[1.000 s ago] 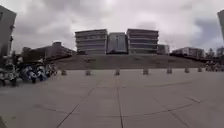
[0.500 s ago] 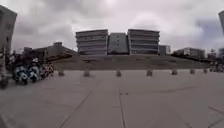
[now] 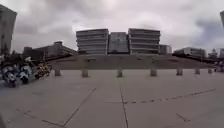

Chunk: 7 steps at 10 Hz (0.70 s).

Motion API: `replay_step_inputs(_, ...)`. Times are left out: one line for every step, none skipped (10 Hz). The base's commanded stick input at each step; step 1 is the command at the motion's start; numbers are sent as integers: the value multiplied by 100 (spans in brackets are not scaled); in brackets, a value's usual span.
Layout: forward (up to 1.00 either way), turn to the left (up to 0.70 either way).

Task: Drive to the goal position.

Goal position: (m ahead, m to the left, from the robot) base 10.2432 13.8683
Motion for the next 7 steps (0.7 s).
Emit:
replay_step_inputs(100,0)
replay_step_inputs(100,0)
replay_step_inputs(100,0)
replay_step_inputs(100,0)
replay_step_inputs(100,0)
replay_step_inputs(100,0)
replay_step_inputs(100,0)
